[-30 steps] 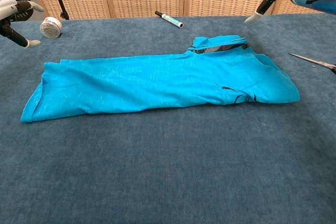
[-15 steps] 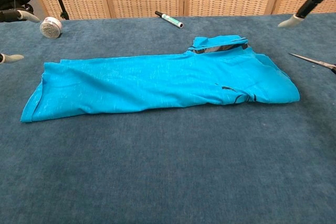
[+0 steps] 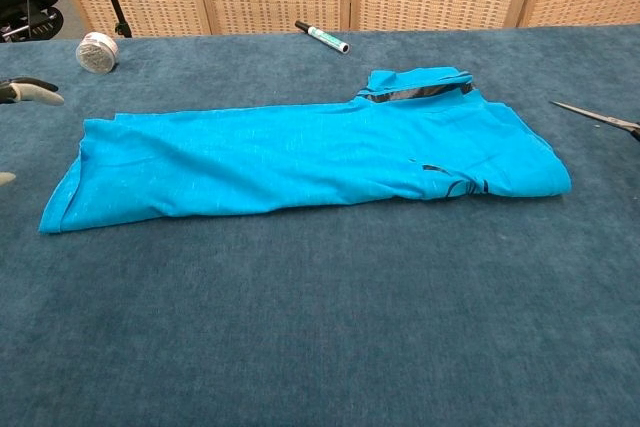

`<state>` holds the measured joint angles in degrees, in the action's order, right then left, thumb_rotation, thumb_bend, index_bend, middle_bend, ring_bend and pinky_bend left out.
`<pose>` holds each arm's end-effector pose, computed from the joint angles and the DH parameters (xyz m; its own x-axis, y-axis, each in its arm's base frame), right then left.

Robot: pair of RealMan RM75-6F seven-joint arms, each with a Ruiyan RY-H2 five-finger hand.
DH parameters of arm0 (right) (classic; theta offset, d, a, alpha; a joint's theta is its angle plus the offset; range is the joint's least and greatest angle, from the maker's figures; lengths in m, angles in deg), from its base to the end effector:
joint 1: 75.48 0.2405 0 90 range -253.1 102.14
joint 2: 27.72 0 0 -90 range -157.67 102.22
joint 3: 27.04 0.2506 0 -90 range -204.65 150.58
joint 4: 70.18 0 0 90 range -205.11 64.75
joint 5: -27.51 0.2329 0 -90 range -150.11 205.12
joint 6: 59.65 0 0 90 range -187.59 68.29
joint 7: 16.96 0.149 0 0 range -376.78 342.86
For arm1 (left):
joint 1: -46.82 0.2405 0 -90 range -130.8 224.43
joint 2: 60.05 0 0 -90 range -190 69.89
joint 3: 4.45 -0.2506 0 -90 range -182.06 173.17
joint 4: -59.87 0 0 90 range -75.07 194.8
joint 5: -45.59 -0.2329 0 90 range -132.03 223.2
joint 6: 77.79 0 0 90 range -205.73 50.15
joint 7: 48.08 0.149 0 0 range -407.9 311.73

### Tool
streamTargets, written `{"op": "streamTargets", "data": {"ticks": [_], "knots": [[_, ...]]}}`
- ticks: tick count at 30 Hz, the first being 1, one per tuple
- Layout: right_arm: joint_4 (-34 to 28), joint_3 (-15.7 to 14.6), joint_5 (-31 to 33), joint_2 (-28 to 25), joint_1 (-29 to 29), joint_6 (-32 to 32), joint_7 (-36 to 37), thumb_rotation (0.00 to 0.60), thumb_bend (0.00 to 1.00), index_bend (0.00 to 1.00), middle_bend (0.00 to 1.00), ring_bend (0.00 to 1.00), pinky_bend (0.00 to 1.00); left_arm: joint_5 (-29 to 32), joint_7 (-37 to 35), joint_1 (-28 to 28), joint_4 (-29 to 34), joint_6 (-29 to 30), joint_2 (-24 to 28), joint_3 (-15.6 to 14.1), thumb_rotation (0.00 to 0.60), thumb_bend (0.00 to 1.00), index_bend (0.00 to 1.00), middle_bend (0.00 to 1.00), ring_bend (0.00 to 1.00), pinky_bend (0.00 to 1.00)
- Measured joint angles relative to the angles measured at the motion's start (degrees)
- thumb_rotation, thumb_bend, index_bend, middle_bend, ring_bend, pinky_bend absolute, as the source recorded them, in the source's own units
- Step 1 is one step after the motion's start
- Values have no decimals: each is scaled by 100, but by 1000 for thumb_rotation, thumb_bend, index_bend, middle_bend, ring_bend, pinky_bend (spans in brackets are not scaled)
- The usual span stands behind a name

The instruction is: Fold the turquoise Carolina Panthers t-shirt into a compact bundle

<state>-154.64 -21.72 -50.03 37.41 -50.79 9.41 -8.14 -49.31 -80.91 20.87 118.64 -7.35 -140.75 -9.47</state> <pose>-0.2890 -0.3105 0.1268 0.3502 -0.0847 0.9328 -0.9310 -0.1409 0.3367 -0.3296 0.2912 0.0471 0.2838 0.3157 0.9054 0.9272 -0.3309 -0.1752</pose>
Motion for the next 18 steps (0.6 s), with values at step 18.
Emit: {"op": "streamTargets", "data": {"ticks": [18], "knots": [[-368,-273,-549,-228,-1169,1427,532,600,0,0,0,0,22,-51,-244,366,-879,351,-725,-157,600,439,83,0,0,0]]}}
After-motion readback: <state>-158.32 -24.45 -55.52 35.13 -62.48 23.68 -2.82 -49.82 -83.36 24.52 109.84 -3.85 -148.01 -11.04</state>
